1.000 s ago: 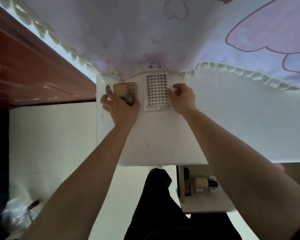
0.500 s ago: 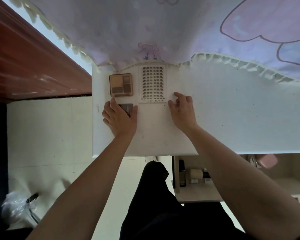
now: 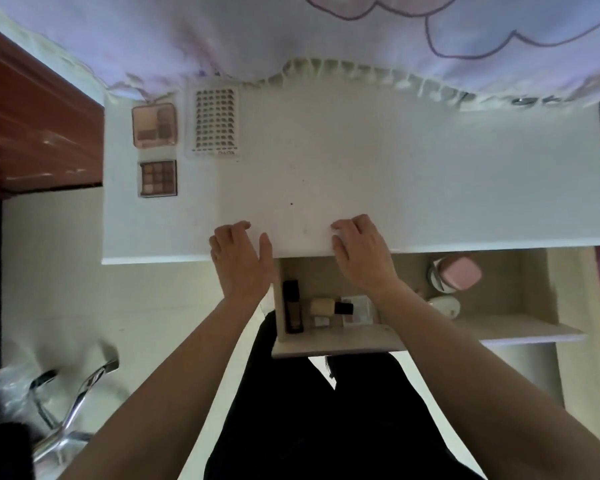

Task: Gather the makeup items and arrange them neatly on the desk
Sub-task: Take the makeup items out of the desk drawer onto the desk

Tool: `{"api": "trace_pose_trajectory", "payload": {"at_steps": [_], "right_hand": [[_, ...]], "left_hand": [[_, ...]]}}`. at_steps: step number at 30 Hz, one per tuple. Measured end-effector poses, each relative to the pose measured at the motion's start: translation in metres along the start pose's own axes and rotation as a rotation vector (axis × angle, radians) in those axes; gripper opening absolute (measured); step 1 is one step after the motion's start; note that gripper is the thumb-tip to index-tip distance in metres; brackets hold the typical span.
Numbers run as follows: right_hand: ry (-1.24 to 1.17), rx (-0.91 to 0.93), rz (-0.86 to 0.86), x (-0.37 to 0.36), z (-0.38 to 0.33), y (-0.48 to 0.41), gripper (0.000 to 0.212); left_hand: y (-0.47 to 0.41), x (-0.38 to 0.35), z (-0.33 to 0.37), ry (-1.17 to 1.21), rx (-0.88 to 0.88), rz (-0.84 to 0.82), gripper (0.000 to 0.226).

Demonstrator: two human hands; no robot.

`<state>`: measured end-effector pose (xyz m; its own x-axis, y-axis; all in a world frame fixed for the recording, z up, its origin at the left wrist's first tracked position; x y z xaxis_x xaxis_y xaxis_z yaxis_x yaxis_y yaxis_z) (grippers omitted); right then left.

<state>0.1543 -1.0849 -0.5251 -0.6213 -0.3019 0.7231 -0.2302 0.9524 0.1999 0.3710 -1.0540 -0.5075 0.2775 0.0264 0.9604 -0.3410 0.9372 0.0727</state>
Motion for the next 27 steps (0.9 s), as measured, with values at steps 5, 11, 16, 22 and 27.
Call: {"api": "trace_pose_trajectory", "payload": {"at_steps": [5, 11, 16, 22, 27], "right_hand": [[0.007, -0.034, 0.005, 0.005, 0.066, 0.069, 0.021], [0.17, -0.181, -0.269, -0.019, 0.139, 0.115, 0.032], [0.307, -0.23, -0.342, -0.027, 0.16, 0.113, 0.046], [0.39, -0.258, -0.442, -0.023, 0.19, 0.118, 0.047], [0.301, -0.307, -0.457, -0.018, 0.197, 0.12, 0.051]], "left_hand": [[0.082, -0.054, 0.042, -0.11, -0.107, -0.152, 0.032], [0.134, -0.115, 0.044, -0.351, -0.09, -0.514, 0.054], [0.141, -0.14, 0.047, -0.412, -0.158, -0.56, 0.063], [0.135, -0.168, 0.081, -0.428, -0.416, -0.555, 0.065], [0.144, -0.187, 0.108, -0.466, -0.474, -0.652, 0.064]]}}
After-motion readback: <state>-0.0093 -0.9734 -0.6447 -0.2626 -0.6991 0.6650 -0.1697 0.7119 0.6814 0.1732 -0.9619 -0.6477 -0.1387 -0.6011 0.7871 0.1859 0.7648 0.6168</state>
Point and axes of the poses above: each hand's wrist, its own y-axis away from the middle knuckle, its own x-axis out of the back of the hand, z = x × y, the point moved 3 cm from there along -y, towards the middle knuckle, and after that the axes turned 9 degrees about -y, right-handed, at the moved point
